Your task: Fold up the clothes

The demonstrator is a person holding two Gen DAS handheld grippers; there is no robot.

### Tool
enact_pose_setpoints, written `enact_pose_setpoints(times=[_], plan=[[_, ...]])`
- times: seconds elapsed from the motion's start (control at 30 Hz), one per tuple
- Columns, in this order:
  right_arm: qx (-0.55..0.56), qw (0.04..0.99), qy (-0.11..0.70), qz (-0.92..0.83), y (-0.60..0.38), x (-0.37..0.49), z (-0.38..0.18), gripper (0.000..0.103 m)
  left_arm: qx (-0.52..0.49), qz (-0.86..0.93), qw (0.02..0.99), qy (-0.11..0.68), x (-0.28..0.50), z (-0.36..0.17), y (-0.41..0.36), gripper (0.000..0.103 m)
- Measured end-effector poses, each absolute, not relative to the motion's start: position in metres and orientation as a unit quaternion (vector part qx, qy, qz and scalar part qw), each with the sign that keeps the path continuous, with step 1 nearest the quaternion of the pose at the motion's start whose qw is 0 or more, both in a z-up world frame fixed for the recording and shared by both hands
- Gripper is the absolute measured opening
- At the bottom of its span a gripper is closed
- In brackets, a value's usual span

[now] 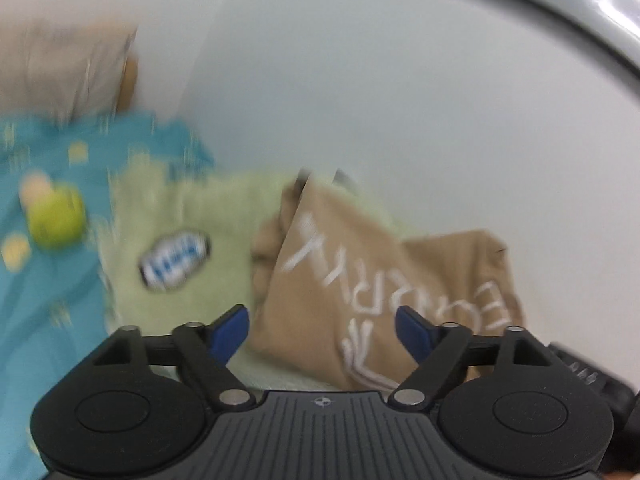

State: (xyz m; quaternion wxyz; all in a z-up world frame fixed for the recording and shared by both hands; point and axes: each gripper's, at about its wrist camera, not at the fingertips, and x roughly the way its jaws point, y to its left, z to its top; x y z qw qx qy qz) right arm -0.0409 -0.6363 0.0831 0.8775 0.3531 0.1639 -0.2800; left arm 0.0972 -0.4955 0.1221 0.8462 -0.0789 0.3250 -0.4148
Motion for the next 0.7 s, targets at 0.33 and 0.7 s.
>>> enact_pose_setpoints(times=[0.33, 0.7], plan=[[0.181, 0.944, 0.068, -0.265, -0.547, -0.122, 0.181, 0.092, -0.021, -0.419, 0.895, 0.152, -0.013, 0.225, -0.390, 0.103], [0.080, 0.972, 0.028, -0.218, -0.448, -0.186, 0.188, 0.092, -0.001, -0.393, 0.916, 0.083, -0.101, 0.231, -0.293, 0.103]])
